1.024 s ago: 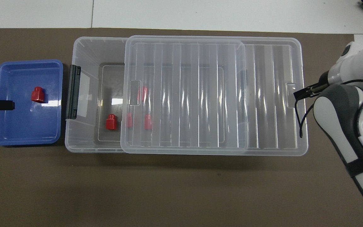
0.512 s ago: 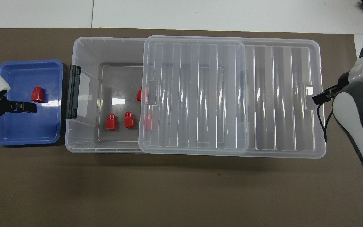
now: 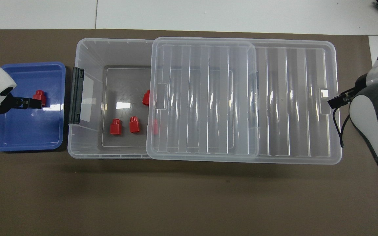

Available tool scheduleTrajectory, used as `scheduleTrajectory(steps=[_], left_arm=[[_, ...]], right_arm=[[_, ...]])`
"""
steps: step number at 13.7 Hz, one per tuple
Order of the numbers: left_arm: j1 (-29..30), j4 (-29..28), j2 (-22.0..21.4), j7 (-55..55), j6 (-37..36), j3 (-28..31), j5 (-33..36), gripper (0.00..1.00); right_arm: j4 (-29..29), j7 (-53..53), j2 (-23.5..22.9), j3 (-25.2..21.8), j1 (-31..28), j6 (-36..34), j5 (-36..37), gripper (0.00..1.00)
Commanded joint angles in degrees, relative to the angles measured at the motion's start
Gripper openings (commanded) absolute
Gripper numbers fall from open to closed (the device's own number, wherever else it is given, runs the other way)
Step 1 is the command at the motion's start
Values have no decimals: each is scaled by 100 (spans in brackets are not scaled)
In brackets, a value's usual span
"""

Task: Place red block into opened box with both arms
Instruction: 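Grasp the red block in the blue tray with the left gripper, then lift the red block with the left gripper over the box wall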

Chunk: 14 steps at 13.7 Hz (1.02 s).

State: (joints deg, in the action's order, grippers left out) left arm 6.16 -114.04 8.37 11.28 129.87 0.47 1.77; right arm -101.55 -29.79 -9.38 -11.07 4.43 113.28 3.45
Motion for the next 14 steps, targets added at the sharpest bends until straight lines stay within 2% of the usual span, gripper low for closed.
scheduleTrajectory(steps=[1,2,7,11,13,14], left_arm=[[-97,171,357,58,223,50,-28,100],[-89,189,445,58,345,50,-28,100],[113,329,937,444,706,76,-2,100],[184,382,1078,445,803,68,-36,100],[184,382,1140,427,943,68,-54,100],[175,382,1184,419,1031,68,-54,100]], right_arm=[[74,252,217,-18,23,-332,-19,99],[65,594,322,9,23,-446,-28,99],[48,2291,797,754,-398,-1026,-19,99],[56,3205,1157,791,-556,-1238,-124,99],[152,3418,1246,983,-714,-1308,-230,99],[388,3514,1229,1115,-837,-1535,-230,99]])
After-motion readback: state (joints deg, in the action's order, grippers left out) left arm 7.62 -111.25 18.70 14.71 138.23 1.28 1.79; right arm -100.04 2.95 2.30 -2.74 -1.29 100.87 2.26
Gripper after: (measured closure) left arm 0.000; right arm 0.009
